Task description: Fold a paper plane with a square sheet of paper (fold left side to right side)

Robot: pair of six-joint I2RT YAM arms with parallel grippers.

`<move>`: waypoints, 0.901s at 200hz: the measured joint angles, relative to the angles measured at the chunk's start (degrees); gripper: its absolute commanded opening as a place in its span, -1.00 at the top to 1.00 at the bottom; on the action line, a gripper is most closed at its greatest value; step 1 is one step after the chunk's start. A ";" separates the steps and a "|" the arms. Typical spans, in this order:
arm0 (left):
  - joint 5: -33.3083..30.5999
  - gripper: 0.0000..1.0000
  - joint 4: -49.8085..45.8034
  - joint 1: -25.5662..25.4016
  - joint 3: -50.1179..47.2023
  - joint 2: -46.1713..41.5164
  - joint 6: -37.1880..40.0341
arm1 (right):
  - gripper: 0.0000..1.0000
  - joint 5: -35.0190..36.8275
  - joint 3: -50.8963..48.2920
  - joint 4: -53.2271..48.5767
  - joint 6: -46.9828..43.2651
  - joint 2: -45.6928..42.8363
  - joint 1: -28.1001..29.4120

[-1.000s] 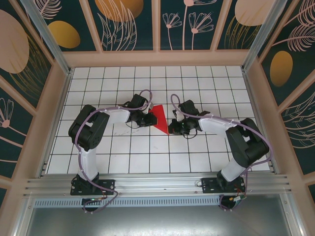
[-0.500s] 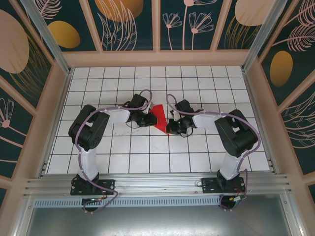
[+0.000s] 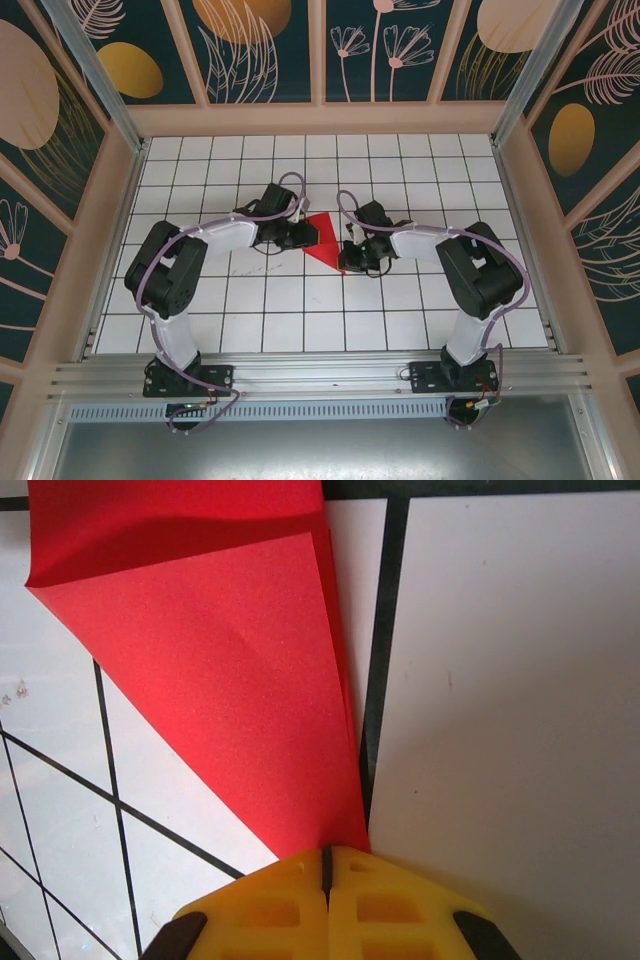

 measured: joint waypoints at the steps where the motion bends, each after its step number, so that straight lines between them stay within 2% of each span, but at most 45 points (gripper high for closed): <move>1: 0.09 0.63 0.11 -0.11 -0.09 -0.07 -0.02 | 1.00 0.00 0.02 -0.02 -0.02 0.00 0.00; 75: 4.31 0.66 3.45 -4.83 -1.68 2.38 -1.77 | 1.00 -0.02 0.42 -0.52 0.00 0.24 0.00; 180: 2.54 0.68 4.61 -5.25 -1.60 6.25 -3.21 | 1.00 0.07 1.01 -1.44 -0.04 0.50 0.09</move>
